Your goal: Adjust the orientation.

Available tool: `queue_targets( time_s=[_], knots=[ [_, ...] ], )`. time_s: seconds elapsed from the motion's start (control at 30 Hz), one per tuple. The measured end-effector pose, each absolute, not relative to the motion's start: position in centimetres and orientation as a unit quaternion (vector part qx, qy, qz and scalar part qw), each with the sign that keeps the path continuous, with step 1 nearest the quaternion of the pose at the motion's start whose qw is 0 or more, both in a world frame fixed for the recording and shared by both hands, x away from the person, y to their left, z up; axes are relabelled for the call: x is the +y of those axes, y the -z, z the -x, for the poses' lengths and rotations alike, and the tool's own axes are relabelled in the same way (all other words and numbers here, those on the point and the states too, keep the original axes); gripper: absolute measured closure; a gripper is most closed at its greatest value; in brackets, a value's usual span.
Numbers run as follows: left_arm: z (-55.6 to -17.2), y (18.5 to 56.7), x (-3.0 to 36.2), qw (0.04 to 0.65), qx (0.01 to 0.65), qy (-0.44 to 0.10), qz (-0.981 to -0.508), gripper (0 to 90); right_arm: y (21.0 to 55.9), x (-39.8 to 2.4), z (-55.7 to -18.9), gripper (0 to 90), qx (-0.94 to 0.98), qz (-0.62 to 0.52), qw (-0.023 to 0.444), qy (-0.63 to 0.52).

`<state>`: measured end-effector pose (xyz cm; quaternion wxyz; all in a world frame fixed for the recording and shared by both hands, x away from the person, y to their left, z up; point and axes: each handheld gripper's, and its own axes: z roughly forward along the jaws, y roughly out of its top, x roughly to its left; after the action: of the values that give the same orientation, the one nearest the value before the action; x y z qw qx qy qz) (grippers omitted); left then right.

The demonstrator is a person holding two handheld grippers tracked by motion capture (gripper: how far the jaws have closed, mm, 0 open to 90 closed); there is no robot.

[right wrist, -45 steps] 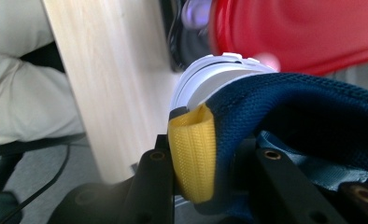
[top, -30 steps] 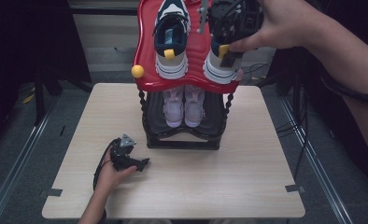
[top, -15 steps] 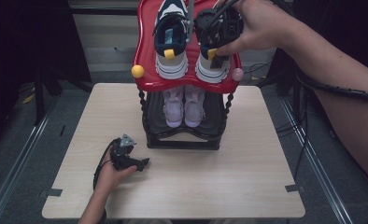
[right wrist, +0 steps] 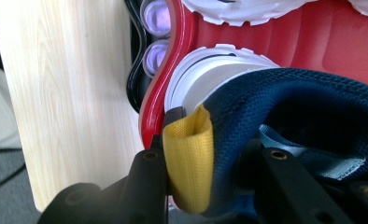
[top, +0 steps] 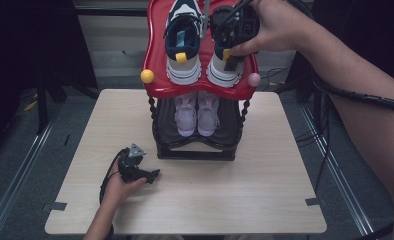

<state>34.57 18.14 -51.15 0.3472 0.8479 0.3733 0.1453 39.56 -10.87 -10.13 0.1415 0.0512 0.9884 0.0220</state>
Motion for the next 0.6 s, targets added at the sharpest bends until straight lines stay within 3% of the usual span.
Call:
queue_targets(
  time_s=[0.17,0.27,0.6],
  knots=[
    [-34.6,51.2,18.1,0.348,0.374,-0.146,-0.847,0.0,10.0,-10.7,-39.8,58.6,0.985,-0.087,0.145,-0.032],
    [-34.6,51.2,18.1,0.348,0.374,-0.146,-0.847,0.0,10.1,-10.3,-39.8,56.1,0.984,-0.104,0.141,-0.040],
    [-34.6,51.2,18.1,0.348,0.374,-0.146,-0.847,0.0,10.4,-9.8,-40.4,68.8,0.984,-0.121,0.127,-0.030]
  ],
)
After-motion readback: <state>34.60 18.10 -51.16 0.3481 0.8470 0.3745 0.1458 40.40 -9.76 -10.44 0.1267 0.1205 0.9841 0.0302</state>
